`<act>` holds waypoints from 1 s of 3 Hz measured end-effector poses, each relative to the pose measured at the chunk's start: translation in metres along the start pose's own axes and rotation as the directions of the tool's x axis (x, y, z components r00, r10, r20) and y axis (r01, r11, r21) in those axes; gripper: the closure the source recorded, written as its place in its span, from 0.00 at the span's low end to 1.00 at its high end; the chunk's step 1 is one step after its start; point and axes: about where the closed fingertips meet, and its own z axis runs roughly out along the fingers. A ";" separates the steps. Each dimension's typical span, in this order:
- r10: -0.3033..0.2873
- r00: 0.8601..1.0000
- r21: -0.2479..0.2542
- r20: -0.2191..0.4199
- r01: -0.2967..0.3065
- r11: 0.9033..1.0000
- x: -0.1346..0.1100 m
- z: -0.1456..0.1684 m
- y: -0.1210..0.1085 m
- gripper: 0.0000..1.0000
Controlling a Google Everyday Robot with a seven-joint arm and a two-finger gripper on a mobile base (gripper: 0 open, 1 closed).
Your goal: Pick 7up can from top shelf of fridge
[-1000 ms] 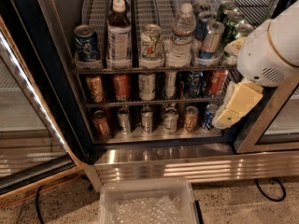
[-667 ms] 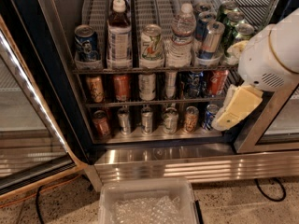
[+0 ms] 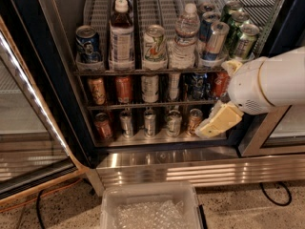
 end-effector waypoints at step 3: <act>0.108 0.980 0.064 0.167 -0.120 0.991 -0.021 0.031 -0.017 0.00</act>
Offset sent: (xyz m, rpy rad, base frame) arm 0.0199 0.0088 -0.0010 0.0590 -0.0612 0.0018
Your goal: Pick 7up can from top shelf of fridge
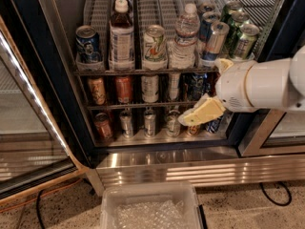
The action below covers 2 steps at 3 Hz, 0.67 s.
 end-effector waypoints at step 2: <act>0.267 0.942 0.133 0.202 -0.296 0.946 -0.046 0.054 -0.029 0.00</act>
Offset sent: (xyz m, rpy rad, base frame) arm 0.0800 0.0428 -0.0023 0.3514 -0.0264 -0.3199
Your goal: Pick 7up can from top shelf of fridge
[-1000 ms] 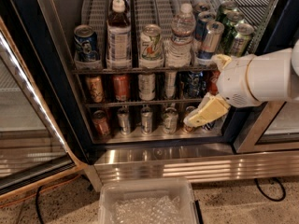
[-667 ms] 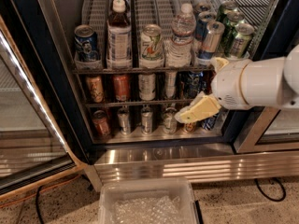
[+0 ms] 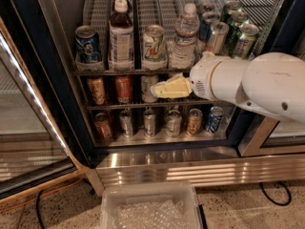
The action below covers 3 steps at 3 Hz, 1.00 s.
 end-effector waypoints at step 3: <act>0.140 0.983 -0.003 0.119 -0.141 0.990 -0.015 0.032 0.044 0.00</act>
Offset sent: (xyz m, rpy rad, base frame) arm -0.0041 0.0522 -0.0307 0.2289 -0.0144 -0.0702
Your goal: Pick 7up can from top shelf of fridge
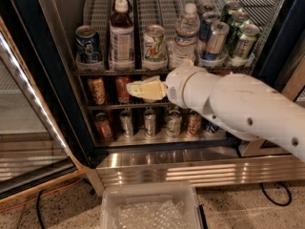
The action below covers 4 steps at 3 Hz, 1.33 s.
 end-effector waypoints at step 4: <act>-0.030 0.987 0.106 0.155 0.014 0.994 -0.026 0.011 0.033 0.23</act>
Offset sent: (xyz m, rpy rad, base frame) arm -0.0153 0.0532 0.0070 0.0351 -0.2292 -0.1224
